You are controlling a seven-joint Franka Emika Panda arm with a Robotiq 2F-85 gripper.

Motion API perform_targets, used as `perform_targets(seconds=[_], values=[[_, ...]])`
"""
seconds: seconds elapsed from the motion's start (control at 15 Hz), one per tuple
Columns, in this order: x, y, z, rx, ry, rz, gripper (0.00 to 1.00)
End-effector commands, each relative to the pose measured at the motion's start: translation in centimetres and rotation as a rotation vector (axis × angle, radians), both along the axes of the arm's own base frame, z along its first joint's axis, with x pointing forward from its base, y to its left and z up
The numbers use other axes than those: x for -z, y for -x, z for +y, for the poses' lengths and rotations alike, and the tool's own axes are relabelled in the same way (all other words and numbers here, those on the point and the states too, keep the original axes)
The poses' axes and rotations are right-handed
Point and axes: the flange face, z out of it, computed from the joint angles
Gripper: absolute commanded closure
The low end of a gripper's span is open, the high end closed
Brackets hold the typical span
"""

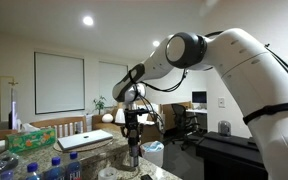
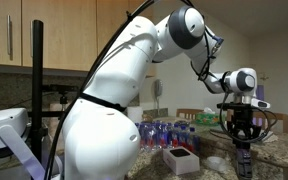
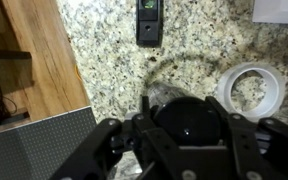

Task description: Put the black bottle on the white box, place the tape over the bottle, put the black object on top of the black bottle

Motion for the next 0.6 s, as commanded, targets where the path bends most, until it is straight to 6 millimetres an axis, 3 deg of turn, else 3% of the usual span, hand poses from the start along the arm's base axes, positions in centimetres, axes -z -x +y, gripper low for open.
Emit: perform_targets(seconds=[0.0, 0.27, 0.4, 0.53], values=[[-6.9, 2.8, 2.0, -0.135, 0.015, -0.091, 0.69], [-14.0, 6.2, 6.2, -0.280, 0.025, -0.167, 0.69], [-16.5, 8.2, 10.2, -0.362, 0.018, -0.188, 0.69], [-17.6, 9.8, 15.8, -0.448, -0.013, -0.180, 0.69]])
